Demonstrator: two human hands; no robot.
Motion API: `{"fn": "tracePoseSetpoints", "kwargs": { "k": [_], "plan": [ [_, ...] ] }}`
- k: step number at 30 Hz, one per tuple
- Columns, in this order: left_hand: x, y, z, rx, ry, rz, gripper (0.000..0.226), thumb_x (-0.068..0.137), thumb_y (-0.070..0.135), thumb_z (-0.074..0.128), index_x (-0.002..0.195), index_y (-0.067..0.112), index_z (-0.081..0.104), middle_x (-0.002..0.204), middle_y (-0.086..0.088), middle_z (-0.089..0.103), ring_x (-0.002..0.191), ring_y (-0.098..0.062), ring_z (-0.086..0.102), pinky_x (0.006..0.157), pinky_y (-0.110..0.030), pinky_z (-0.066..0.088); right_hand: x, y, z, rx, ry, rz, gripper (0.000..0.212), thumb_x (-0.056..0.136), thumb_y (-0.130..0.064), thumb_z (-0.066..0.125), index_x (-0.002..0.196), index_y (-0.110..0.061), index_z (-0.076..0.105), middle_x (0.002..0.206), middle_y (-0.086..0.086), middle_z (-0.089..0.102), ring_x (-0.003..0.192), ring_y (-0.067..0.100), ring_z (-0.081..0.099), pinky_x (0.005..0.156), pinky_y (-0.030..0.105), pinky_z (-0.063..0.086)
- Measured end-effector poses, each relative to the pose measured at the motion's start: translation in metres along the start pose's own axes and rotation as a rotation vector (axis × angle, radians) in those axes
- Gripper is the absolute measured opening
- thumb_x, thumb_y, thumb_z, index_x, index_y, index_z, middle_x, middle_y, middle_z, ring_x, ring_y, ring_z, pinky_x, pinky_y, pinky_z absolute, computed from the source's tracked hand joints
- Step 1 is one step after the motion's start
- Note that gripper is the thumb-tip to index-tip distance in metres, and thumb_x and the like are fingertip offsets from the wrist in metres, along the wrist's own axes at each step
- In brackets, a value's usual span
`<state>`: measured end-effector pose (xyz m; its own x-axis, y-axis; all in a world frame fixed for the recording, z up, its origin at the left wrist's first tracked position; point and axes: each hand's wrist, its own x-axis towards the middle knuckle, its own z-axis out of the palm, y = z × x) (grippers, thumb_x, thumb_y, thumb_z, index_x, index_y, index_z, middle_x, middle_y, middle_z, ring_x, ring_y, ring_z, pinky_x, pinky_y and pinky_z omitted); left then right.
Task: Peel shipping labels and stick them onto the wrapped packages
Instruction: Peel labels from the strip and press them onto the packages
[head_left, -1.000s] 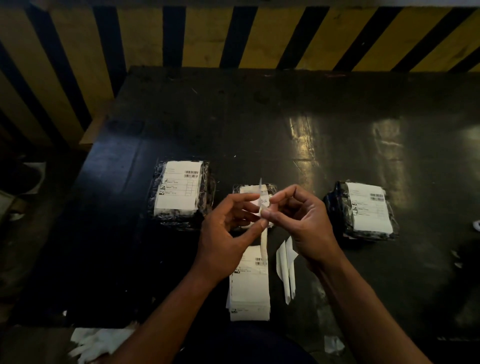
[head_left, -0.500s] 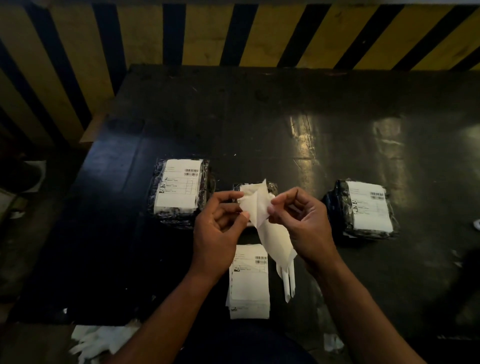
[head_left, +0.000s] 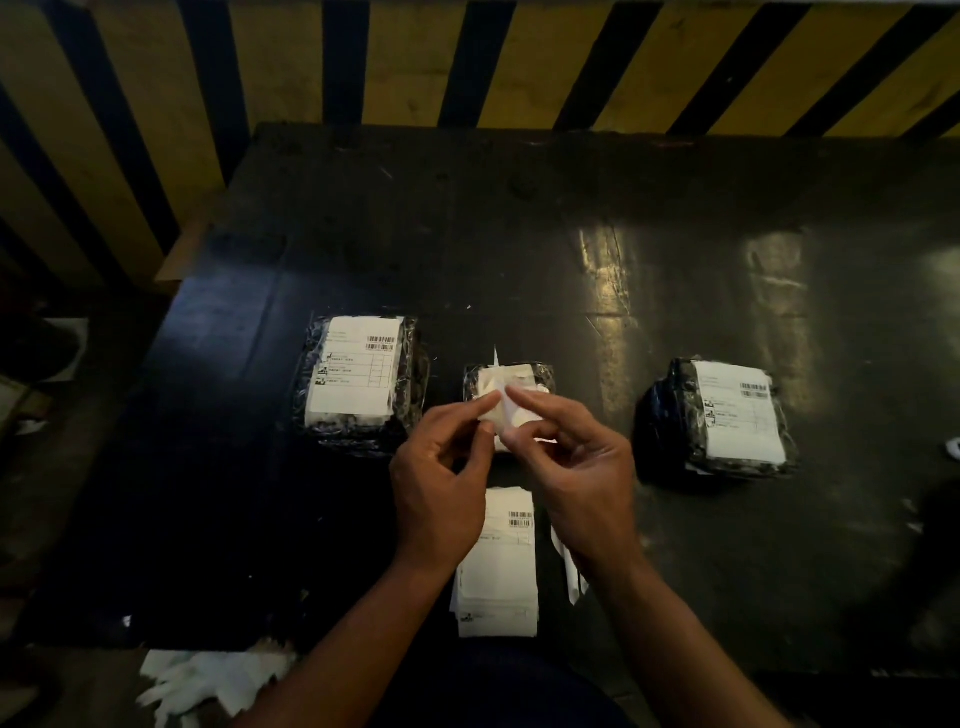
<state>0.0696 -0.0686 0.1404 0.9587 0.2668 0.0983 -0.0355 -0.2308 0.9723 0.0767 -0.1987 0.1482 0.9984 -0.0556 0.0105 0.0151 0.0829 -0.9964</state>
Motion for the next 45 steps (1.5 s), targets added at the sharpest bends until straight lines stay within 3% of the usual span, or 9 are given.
{"fn": "tracePoseSetpoints", "kwargs": {
  "k": [3,11,17,23,29,34,39,42,45],
  "plan": [
    [0.002,-0.003,0.000,0.020,-0.007,0.002,0.026,0.097,0.009,0.066,0.121,0.018,0.074,0.119,0.005,0.071,0.109,-0.008,0.070,0.088,-0.026,0.060,-0.001,0.006,0.000,-0.063,0.001,0.000,0.025,0.087,-0.007,0.078,0.105,-0.024,0.081,0.115,-0.001,0.073,0.110,0.019,0.069,0.086,0.049,0.061],
    [0.001,-0.008,0.000,-0.015,-0.020,-0.084,0.025,0.100,0.021,0.061,0.123,0.018,0.073,0.122,0.006,0.069,0.113,-0.009,0.069,0.092,-0.031,0.060,0.000,0.012,-0.001,-0.122,0.111,0.018,0.024,0.086,-0.007,0.079,0.109,-0.014,0.078,0.107,-0.008,0.077,0.101,0.004,0.073,0.085,0.019,0.058],
    [0.000,-0.009,0.002,-0.115,-0.054,-0.158,0.035,0.092,0.010,0.074,0.126,0.016,0.070,0.125,0.000,0.068,0.102,-0.013,0.075,0.085,-0.030,0.062,0.000,0.020,0.002,-0.137,0.167,0.025,0.030,0.083,-0.009,0.082,0.113,-0.014,0.077,0.110,-0.008,0.076,0.096,0.008,0.075,0.080,0.028,0.062],
    [0.006,-0.022,-0.005,-0.106,-0.045,-0.211,0.039,0.089,0.001,0.075,0.122,0.022,0.071,0.118,-0.007,0.072,0.095,-0.015,0.076,0.082,-0.039,0.065,0.005,0.031,-0.013,-0.153,0.210,0.071,0.029,0.085,-0.005,0.080,0.111,-0.018,0.078,0.112,-0.010,0.075,0.096,0.004,0.072,0.082,0.023,0.059],
    [0.012,-0.039,-0.016,-0.058,-0.054,-0.216,0.039,0.088,-0.003,0.075,0.119,0.020,0.073,0.119,0.000,0.073,0.089,-0.014,0.076,0.081,-0.043,0.065,0.007,0.046,-0.035,-0.201,0.245,0.124,0.032,0.085,-0.004,0.079,0.115,-0.015,0.076,0.114,-0.006,0.074,0.096,0.004,0.072,0.082,0.021,0.060],
    [0.014,-0.049,-0.024,-0.034,-0.067,-0.222,0.039,0.088,-0.004,0.074,0.120,0.018,0.072,0.117,-0.007,0.072,0.087,-0.018,0.076,0.082,-0.038,0.064,0.006,0.055,-0.051,-0.205,0.306,0.224,0.033,0.086,-0.005,0.078,0.113,-0.022,0.076,0.110,-0.008,0.073,0.099,0.010,0.071,0.085,0.035,0.063],
    [0.011,-0.057,-0.023,-0.029,-0.009,-0.247,0.039,0.088,-0.002,0.075,0.120,0.021,0.073,0.116,0.004,0.073,0.088,-0.017,0.076,0.083,-0.039,0.064,0.004,0.064,-0.059,-0.217,0.392,0.245,0.034,0.084,-0.006,0.081,0.114,-0.021,0.077,0.104,-0.006,0.076,0.092,0.013,0.074,0.080,0.047,0.064],
    [0.010,-0.058,-0.019,-0.023,0.040,-0.244,0.039,0.088,0.000,0.075,0.120,0.023,0.073,0.121,0.003,0.071,0.090,-0.014,0.076,0.083,-0.036,0.063,0.003,0.064,-0.062,-0.223,0.435,0.240,0.034,0.084,-0.007,0.081,0.116,-0.019,0.077,0.101,-0.013,0.075,0.091,0.012,0.074,0.080,0.045,0.065],
    [0.009,-0.057,-0.016,-0.031,0.087,-0.236,0.038,0.089,-0.001,0.074,0.119,0.022,0.074,0.119,0.000,0.072,0.089,-0.013,0.075,0.082,-0.031,0.063,0.003,0.063,-0.066,-0.224,0.469,0.213,0.035,0.085,-0.006,0.080,0.117,-0.017,0.075,0.097,-0.013,0.074,0.090,0.014,0.073,0.081,0.035,0.064]
  ]
}}
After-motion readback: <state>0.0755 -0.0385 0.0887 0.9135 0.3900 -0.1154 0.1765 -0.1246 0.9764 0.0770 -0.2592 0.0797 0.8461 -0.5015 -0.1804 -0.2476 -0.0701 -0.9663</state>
